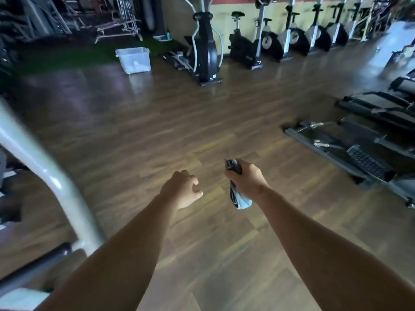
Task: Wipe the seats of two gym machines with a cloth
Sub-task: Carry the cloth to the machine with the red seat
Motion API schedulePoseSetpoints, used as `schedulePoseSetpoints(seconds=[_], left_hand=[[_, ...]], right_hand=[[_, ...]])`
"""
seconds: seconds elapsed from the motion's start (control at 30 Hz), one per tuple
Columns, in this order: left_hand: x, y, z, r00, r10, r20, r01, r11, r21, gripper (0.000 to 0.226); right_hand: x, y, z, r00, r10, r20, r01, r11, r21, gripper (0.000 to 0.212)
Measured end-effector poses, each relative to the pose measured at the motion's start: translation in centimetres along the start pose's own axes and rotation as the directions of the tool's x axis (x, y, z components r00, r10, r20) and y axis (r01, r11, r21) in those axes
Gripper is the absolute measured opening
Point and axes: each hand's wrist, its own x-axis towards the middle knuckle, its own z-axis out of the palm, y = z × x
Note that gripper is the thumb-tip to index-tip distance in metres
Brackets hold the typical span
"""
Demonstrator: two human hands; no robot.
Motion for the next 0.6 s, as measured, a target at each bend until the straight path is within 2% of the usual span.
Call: schedulePoseSetpoints(seconds=[0.23,0.4,0.6], left_hand=[[17.4,-4.2,-4.4,0.996,-0.072,-0.06,0.072,0.997,-0.013,0.05],[29.4,-7.7,-9.5,0.977,-0.191,-0.093,0.19,0.981,-0.022,0.051],[41.0,-16.3,-15.1,0.932,-0.342,-0.117,0.335,0.939,-0.076,0.052]], right_hand=[[20.0,-2.2,2.0,0.993,-0.085,0.078,0.085,0.996,0.001,0.007],[36.2,-5.1,4.1,0.974,-0.145,0.173,0.158,0.986,-0.062,0.011],[53.1,-11.3,10.7,0.932,-0.236,0.275,0.241,0.97,0.016,0.02]])
